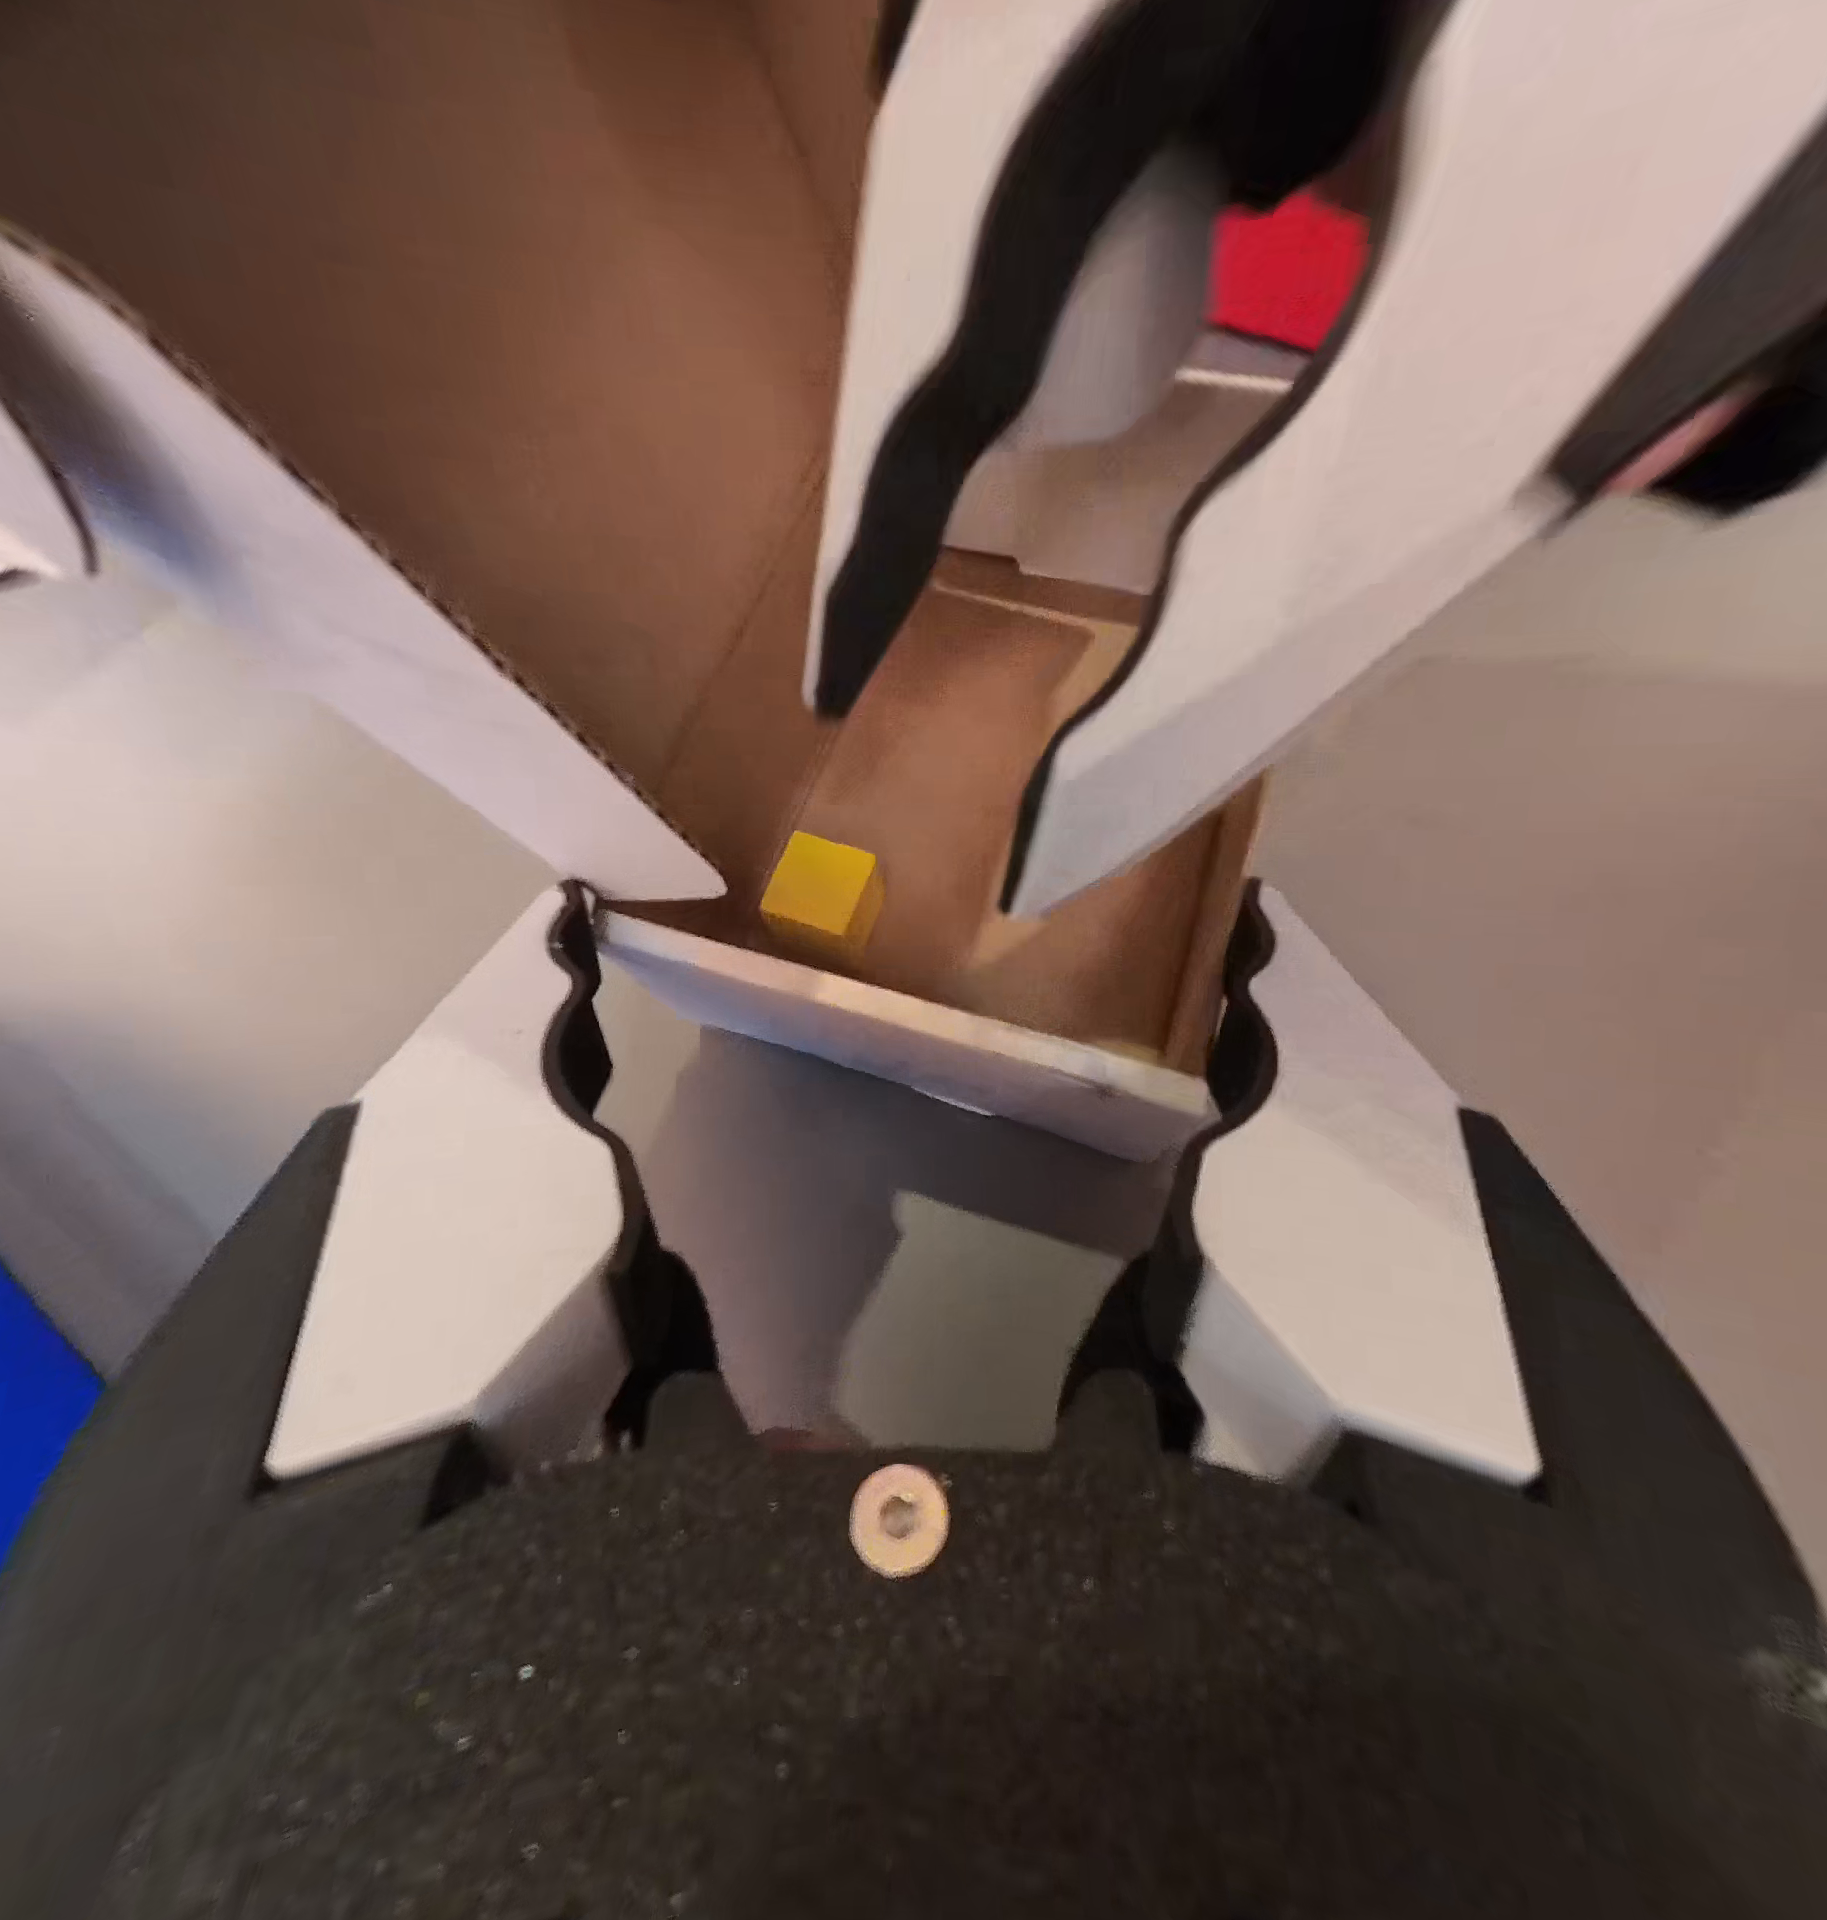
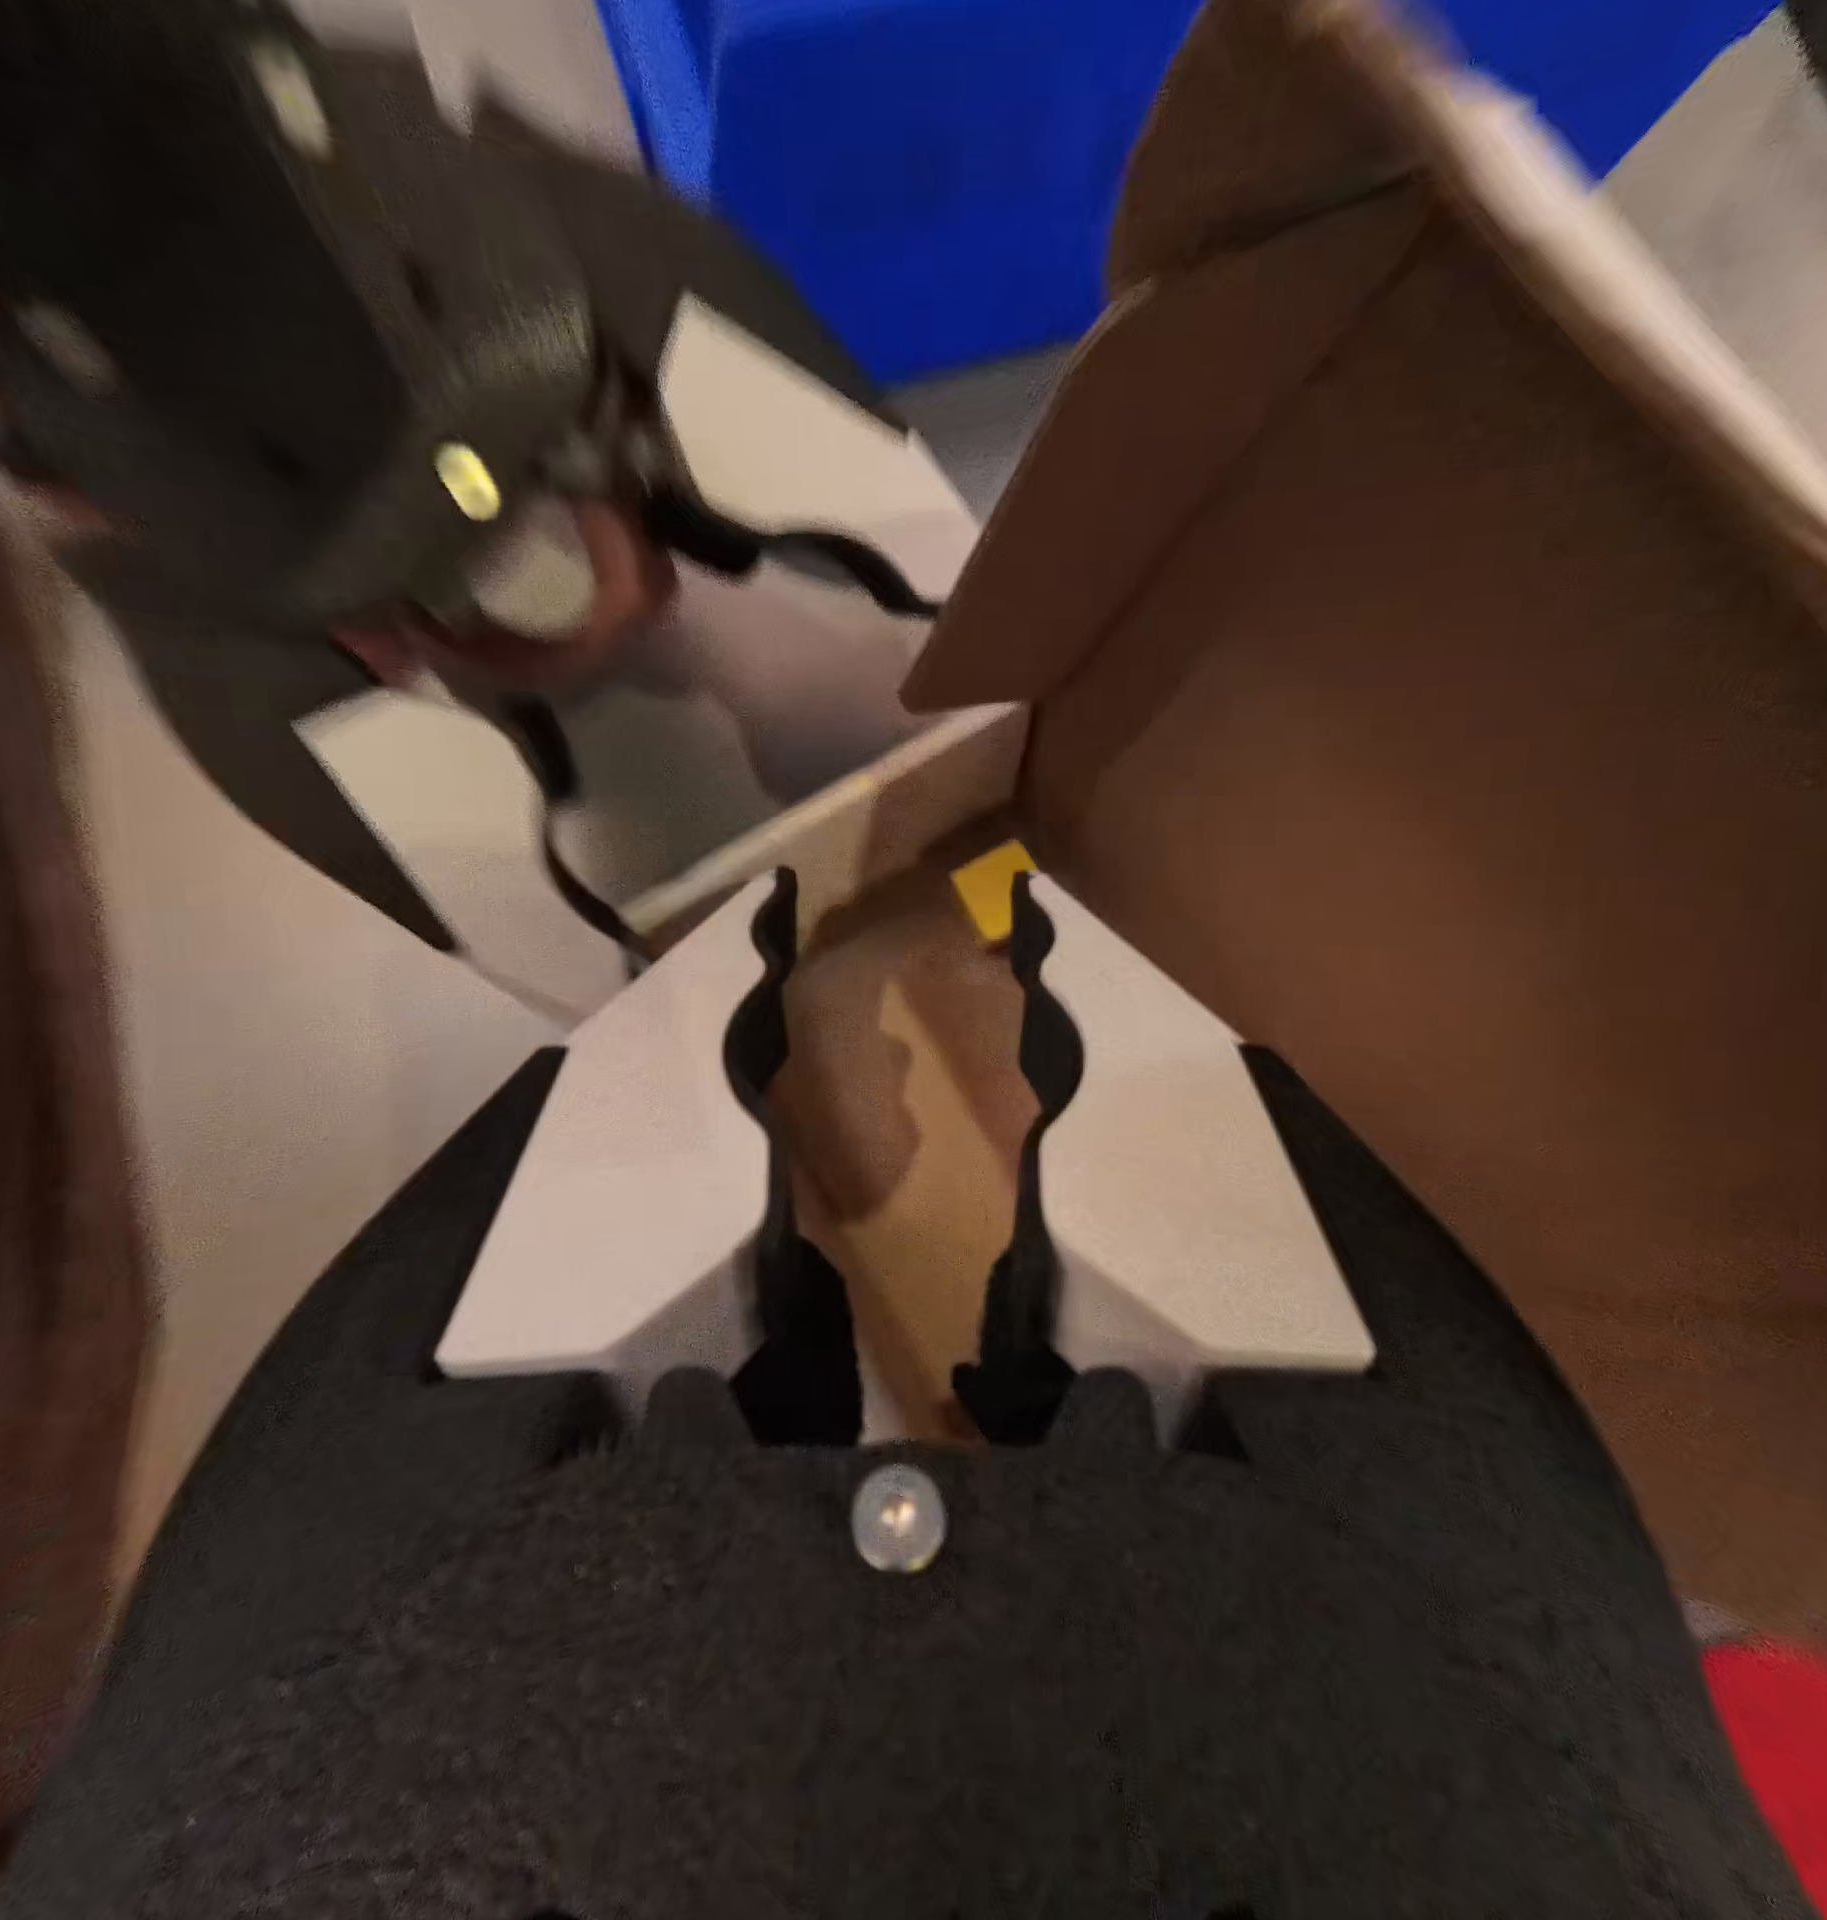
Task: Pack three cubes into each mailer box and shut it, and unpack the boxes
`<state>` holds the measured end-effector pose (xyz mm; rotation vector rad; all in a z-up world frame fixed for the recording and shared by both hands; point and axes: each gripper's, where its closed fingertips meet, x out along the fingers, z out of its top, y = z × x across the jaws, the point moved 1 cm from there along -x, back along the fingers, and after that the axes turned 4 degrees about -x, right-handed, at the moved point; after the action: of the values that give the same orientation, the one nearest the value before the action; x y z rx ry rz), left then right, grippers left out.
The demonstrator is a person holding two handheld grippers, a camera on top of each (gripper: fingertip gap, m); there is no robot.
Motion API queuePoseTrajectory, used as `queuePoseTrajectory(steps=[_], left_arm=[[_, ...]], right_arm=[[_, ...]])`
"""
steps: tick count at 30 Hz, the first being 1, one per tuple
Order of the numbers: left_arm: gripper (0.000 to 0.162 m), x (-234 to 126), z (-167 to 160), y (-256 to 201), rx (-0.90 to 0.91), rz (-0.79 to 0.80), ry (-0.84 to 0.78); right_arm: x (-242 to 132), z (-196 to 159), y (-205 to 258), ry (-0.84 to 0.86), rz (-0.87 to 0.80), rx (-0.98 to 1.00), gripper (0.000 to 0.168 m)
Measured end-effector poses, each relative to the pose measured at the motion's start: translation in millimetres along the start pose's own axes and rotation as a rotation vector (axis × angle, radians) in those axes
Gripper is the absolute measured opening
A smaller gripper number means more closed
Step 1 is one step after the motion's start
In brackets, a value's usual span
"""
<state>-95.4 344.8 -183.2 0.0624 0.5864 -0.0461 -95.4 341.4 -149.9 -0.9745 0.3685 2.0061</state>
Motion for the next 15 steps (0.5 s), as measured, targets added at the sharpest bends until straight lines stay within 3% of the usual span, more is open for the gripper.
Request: queuePoseTrajectory(steps=[6,15], left_arm=[[0.117,-4.6,-2.3,-12.2,0.087,-0.149,-0.006],[0.117,-7.0,-3.6,-15.5,0.090,-0.188,-0.016]], right_arm=[[28.7,-23.6,1.4,0.170,-0.021,-0.224,0.037],[45.4,-36.8,-8.9,0.243,-0.116,-0.363,0.024]])
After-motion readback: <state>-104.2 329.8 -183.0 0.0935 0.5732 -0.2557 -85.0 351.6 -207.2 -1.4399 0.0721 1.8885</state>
